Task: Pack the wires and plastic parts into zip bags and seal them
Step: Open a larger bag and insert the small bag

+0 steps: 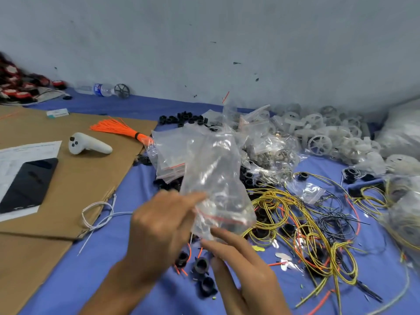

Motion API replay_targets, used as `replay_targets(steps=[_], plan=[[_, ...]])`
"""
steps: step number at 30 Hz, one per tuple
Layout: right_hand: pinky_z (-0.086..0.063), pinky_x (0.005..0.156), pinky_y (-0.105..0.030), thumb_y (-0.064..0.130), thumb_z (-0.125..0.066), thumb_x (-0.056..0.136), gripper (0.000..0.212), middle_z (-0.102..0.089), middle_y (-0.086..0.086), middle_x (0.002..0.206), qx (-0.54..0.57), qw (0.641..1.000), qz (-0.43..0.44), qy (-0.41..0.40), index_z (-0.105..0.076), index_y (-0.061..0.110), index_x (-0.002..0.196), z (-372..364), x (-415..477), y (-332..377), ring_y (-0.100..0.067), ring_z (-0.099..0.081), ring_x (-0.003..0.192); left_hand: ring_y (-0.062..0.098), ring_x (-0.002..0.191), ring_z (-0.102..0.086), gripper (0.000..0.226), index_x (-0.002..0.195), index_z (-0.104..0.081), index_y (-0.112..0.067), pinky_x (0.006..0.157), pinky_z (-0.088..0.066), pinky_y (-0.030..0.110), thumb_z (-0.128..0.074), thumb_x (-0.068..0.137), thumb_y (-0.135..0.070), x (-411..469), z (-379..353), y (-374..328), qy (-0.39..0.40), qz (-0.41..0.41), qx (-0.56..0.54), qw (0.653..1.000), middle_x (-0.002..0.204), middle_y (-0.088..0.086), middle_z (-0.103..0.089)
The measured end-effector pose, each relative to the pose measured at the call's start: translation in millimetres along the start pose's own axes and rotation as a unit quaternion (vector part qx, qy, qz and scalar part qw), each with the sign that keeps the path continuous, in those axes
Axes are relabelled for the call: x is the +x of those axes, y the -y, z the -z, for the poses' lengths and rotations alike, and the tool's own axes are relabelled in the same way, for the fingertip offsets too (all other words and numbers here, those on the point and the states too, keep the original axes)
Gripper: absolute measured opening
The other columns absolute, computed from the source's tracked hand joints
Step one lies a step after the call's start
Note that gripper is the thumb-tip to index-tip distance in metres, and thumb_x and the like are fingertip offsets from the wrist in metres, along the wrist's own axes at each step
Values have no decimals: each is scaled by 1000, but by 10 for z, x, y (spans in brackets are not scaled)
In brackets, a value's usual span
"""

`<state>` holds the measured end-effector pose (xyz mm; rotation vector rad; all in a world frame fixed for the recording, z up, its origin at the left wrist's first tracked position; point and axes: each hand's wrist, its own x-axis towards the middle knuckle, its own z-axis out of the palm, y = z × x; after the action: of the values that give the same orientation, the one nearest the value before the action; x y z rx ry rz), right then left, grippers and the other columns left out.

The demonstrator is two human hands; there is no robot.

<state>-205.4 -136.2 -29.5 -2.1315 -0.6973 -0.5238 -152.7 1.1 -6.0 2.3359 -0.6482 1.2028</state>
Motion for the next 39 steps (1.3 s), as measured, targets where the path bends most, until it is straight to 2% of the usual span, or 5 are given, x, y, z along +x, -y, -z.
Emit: replay_targets(steps=[10,16,21,31,39], plan=[[-47,75,-13,27,-64,84,26,-63,25,105,-92,985,-144,28,-72,40,105,278,-115,-848,2,-59,97,17,73,-63,33,122,-72,-20,64,-51,34,-63,91,-13,430,-192,661,4,87,15,996,84,-3,-71],[-47,82,-24,22,-58,95,19,-65,16,102,-43,994,-98,24,-70,24,109,-68,467,-923,-6,-60,96,7,63,-39,26,113,-72,-25,59,-38,25,-66,89,-18,479,-220,593,17,93,-21,995,57,-27,-34],[-42,89,-36,27,-57,94,18,-68,3,97,-115,983,2,141,-73,20,101,-426,816,-871,-21,-56,92,15,57,-44,23,108,-74,-29,62,-47,36,-63,91,-17,939,-394,613,91,114,-14,989,51,-20,-36],[-40,93,-42,30,-61,83,39,-58,-3,109,-250,909,82,323,-61,24,121,-393,1121,-880,-30,-49,103,12,49,-42,19,93,-72,-37,52,-37,25,-65,91,-19,1041,-576,748,91,152,-109,978,53,-1,-45],[-38,79,-22,25,-55,98,9,-58,17,97,-53,962,-5,268,-58,30,104,348,1341,-994,-3,-49,92,23,53,-54,19,98,-71,-44,63,-51,41,-62,88,-31,988,-720,875,100,216,-166,957,57,3,-54]])
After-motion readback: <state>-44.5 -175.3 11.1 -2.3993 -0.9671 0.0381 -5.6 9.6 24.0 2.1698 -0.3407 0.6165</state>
